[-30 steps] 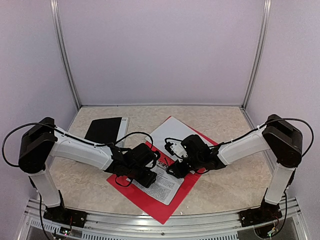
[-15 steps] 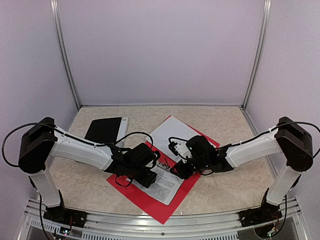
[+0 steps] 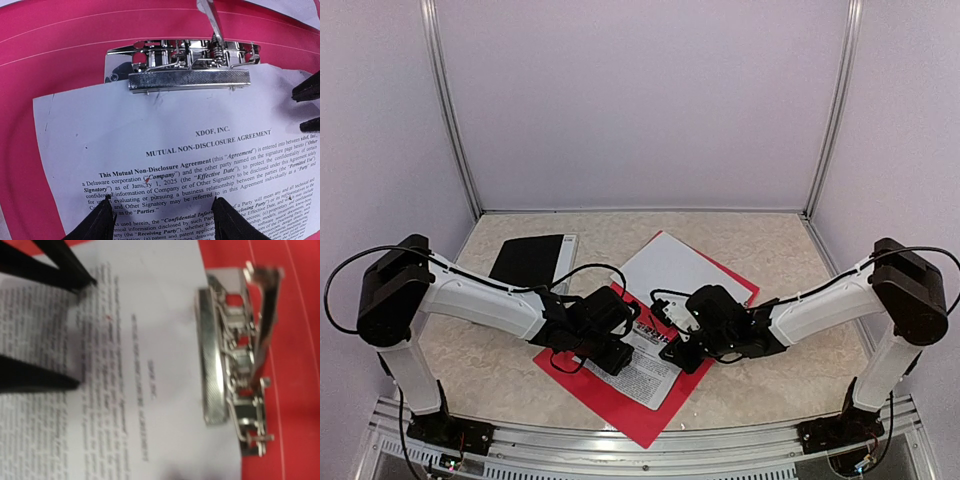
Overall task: Put the files into the folder
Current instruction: Clamp the file in the folder with some files.
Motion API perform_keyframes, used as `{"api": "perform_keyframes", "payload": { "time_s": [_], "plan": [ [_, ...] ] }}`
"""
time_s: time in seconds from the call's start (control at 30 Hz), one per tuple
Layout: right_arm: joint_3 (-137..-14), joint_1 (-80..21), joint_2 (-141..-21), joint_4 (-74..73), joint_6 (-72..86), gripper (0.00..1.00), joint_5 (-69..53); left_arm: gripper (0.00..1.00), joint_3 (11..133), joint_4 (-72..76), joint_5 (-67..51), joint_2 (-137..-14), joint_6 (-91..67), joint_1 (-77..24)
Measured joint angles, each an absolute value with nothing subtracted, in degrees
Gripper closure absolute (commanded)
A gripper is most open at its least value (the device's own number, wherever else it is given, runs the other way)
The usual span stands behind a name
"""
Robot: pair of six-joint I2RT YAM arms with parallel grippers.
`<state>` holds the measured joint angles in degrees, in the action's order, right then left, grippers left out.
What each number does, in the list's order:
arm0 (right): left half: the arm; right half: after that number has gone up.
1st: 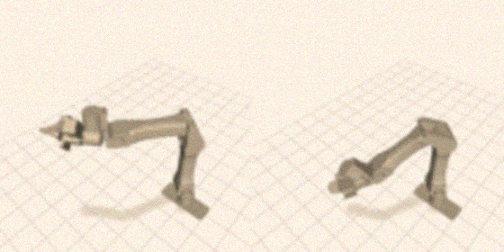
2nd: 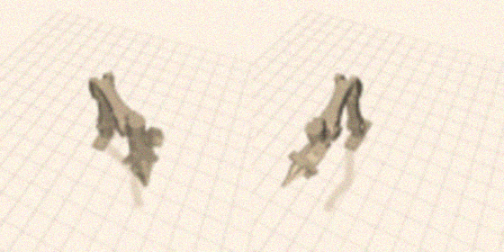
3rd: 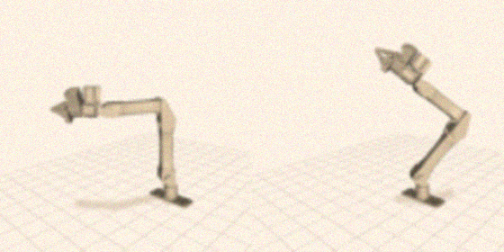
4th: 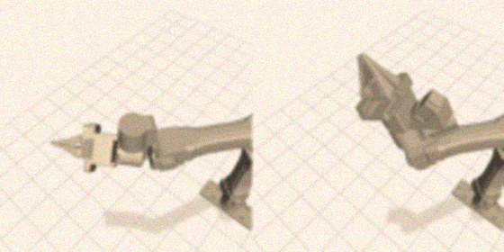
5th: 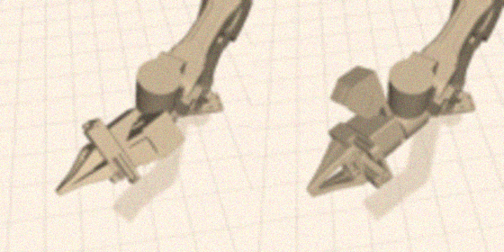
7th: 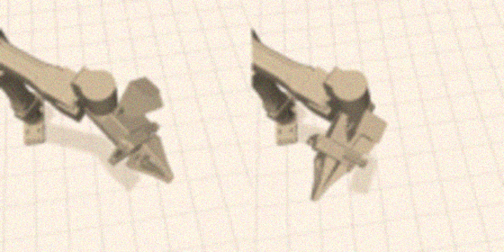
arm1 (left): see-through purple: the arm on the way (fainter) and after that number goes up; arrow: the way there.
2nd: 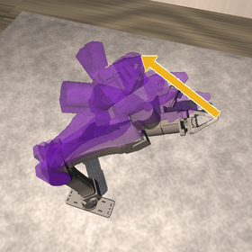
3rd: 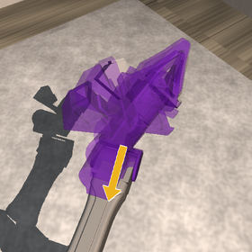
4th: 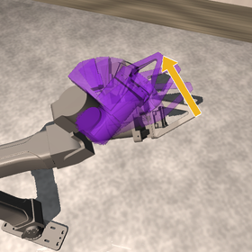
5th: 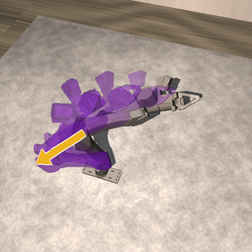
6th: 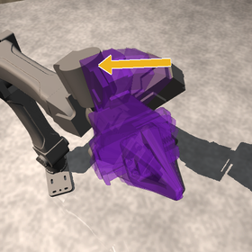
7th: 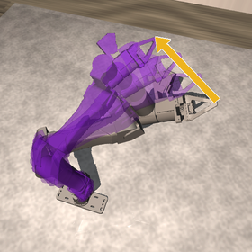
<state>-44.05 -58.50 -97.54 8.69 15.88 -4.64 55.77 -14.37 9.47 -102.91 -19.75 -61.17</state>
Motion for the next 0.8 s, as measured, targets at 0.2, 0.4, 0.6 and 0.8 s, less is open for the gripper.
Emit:
{"api": "perform_keyframes", "payload": {
  "time_s": [0.2, 0.4, 0.6, 0.8],
  "plan": [
    [-42.39, -58.52, -97.97, 9.04, 16.67, 0.84, -4.27, 0.35, 55.77, -14.37, 9.45, -102.91, -19.77, -61.17],
    [-41.67, -58.52, -99.26, 11.53, 17.47, 0.85, -4.29, 0.34, 55.77, -14.46, 9.06, -102.72, -19.75, -61.08],
    [-41.32, -58.52, -99.90, 13.67, 17.65, 0.85, -4.29, 0.31, 55.77, -14.50, 7.57, -101.93, -19.70, -60.49],
    [-41.17, -58.52, -100.07, 14.44, 17.65, 0.85, -4.29, 0.31, 55.77, -12.29, 5.26, -99.33, -19.51, -58.74]
  ]
}}
